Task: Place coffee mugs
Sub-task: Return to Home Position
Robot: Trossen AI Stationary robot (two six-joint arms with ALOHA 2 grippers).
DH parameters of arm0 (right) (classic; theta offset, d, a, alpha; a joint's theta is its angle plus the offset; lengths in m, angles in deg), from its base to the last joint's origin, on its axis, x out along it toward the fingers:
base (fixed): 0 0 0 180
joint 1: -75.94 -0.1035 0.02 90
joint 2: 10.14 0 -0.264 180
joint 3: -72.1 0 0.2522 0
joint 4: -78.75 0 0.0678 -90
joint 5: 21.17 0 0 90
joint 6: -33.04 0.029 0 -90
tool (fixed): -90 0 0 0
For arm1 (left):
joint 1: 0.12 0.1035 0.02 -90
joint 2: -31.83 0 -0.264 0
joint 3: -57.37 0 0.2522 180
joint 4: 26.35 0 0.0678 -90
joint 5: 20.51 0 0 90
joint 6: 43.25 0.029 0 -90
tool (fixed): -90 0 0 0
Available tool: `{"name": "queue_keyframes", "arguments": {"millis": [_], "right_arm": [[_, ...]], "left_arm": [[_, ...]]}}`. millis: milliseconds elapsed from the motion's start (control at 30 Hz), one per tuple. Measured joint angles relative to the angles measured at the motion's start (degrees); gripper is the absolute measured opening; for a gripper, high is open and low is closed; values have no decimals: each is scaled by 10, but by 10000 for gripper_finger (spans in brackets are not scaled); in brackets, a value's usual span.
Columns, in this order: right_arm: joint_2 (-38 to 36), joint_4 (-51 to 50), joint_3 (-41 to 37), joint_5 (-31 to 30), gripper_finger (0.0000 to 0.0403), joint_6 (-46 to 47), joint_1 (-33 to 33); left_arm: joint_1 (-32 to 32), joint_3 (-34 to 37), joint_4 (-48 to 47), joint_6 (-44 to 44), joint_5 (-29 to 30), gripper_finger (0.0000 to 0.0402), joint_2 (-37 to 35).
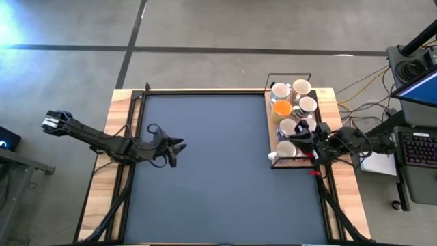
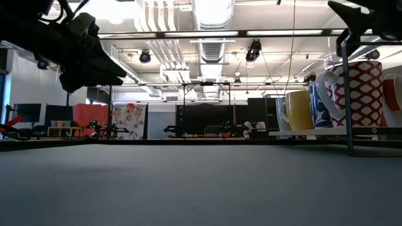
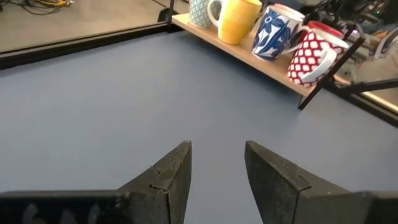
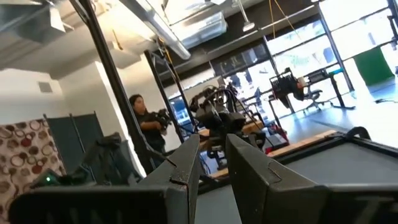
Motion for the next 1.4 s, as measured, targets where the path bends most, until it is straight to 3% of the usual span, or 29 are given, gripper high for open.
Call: {"name": "queue_keyframes", "arguments": {"millis": [300,1100,1400], "right_arm": [[3,100,-58,0,68,24,0],[3,91,-58,0,68,19,0],[3,92,-58,0,68,19,0]], "left_arm": [[0,0,0,-2,0,132,25],[0,0,0,14,-8,132,85],[0,0,0,41,-84,132,84]]}}
